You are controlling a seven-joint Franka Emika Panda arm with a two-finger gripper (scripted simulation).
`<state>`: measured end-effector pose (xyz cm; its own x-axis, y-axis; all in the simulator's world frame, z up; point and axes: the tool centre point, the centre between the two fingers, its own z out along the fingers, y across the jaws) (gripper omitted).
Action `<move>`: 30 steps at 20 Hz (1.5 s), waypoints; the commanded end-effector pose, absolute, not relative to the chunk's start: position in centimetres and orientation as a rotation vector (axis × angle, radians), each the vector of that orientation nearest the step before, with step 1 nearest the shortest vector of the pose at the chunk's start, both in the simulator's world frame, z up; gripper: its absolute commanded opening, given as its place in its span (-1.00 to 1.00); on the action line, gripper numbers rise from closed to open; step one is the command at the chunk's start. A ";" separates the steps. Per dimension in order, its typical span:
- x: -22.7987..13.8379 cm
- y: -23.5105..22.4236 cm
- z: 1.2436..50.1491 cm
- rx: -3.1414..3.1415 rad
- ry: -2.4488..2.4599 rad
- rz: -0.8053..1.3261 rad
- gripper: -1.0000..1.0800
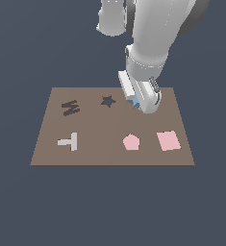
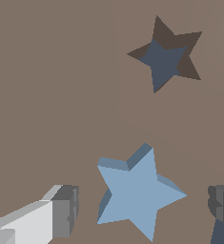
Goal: Insert a designated object into the corresponding slot on a board.
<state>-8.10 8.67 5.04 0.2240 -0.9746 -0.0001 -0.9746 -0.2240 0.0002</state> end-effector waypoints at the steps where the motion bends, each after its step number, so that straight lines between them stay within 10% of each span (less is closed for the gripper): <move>1: -8.1 8.7 5.0 2.451 -1.965 0.000 0.92; 13: -8.1 8.7 3.0 2.451 -1.966 0.000 0.92; 14: -8.1 8.7 3.0 2.451 -1.966 0.000 -1.00; 30: -8.1 8.7 3.3 2.452 -1.964 0.000 -1.00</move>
